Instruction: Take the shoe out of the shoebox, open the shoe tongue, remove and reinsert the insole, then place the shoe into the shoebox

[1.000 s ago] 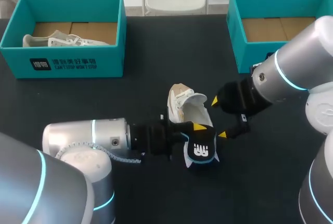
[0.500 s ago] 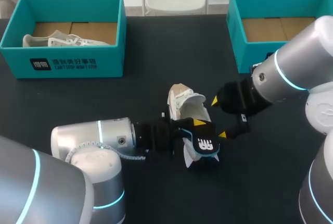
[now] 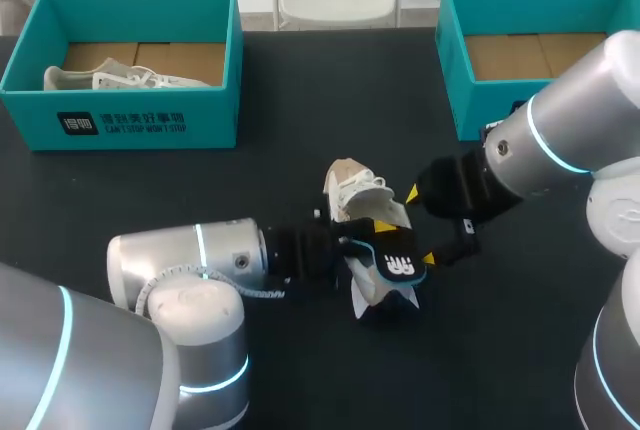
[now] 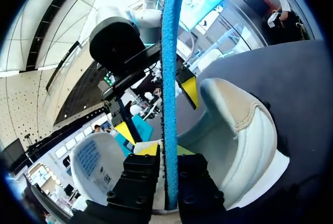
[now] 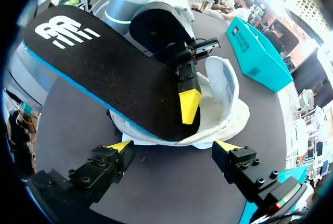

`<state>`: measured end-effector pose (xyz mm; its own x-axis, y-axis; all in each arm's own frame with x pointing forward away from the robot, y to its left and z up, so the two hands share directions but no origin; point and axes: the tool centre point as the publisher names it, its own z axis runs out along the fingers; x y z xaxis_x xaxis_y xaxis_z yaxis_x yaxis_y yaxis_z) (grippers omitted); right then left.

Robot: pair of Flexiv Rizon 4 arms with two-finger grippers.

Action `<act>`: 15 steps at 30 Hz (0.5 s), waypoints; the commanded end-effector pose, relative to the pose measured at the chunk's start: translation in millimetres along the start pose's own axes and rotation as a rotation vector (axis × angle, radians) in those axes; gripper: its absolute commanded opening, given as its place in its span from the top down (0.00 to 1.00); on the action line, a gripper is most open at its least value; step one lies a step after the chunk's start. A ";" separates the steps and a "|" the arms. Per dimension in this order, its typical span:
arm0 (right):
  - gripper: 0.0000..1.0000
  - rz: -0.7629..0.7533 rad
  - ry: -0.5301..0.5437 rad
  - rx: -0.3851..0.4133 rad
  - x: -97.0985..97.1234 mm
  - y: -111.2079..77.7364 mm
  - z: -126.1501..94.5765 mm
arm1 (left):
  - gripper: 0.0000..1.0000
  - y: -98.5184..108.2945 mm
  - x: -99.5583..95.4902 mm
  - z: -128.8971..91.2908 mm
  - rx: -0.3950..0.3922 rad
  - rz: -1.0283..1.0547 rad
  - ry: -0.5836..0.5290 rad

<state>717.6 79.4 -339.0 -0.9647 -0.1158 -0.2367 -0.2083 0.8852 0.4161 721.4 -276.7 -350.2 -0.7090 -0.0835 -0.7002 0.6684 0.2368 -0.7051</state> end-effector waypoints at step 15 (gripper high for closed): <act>0.00 0.000 -0.003 0.001 1.2 0.2 0.9 | 0.69 -35.4 -8.2 -16.7 0.057 -0.008 -0.010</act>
<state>717.6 79.5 -339.3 -0.9647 -0.1158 -0.2366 -0.2083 0.8851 0.4161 706.0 -275.5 -320.3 -0.7135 -0.0927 -0.6945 0.6740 0.1801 -0.7164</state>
